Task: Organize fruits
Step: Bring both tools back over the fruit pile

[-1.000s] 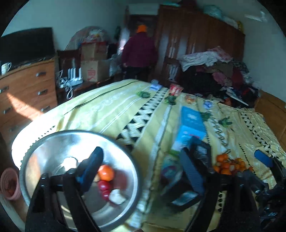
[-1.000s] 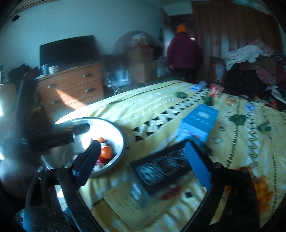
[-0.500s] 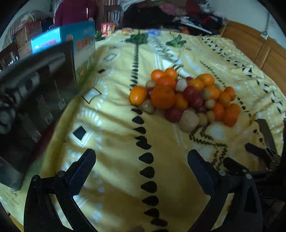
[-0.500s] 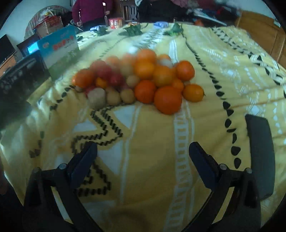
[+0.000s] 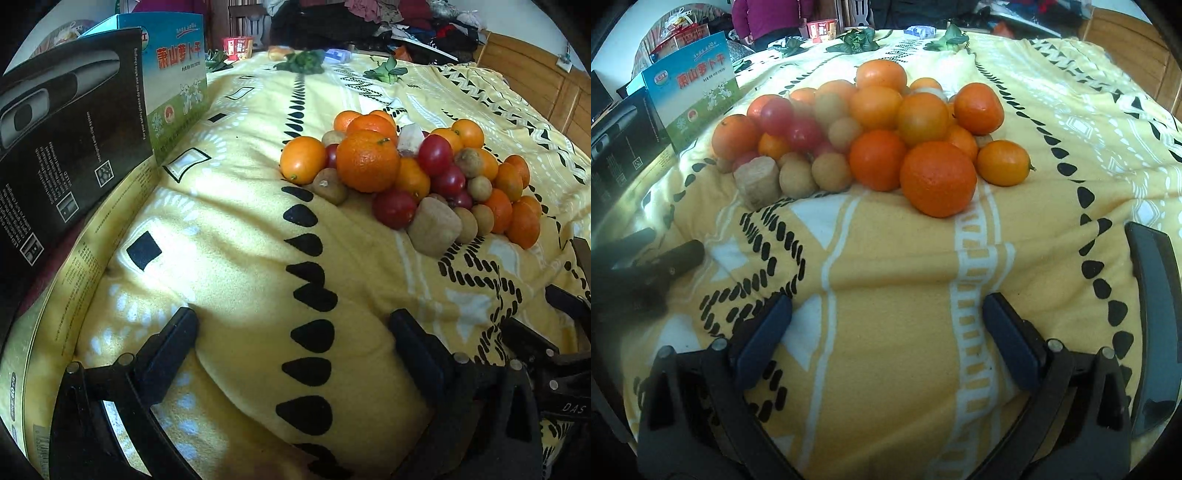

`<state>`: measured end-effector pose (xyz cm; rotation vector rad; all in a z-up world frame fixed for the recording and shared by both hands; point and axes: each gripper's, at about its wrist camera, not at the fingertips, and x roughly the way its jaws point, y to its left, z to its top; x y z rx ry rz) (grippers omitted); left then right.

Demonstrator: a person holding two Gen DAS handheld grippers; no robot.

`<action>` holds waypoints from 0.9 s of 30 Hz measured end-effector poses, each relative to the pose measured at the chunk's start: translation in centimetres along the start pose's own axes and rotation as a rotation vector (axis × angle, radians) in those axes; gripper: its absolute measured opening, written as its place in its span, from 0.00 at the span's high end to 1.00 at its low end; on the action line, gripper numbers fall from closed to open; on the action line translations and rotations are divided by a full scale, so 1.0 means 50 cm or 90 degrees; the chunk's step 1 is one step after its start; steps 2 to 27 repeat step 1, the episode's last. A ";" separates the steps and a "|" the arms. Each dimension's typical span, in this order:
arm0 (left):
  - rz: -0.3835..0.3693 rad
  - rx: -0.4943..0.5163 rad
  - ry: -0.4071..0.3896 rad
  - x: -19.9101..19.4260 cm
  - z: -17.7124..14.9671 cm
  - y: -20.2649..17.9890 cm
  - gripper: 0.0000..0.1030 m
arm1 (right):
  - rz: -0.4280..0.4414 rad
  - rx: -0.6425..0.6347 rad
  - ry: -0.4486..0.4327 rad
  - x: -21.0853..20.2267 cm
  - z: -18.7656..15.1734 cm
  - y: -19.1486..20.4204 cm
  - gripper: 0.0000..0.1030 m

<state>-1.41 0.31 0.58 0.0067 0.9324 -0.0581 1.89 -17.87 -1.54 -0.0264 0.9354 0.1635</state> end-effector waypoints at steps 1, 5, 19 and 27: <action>0.001 0.001 -0.001 0.004 0.001 -0.002 0.00 | 0.000 0.000 0.000 0.001 -0.001 -0.001 0.00; 0.001 0.001 -0.001 0.004 0.001 -0.002 0.00 | 0.000 0.000 0.000 0.001 -0.001 -0.001 0.00; 0.001 0.001 -0.001 0.004 0.001 -0.002 0.00 | 0.000 0.000 0.000 0.001 -0.001 -0.001 0.00; 0.001 0.001 -0.001 0.004 0.001 -0.002 0.00 | 0.000 0.000 0.000 0.001 -0.001 -0.001 0.00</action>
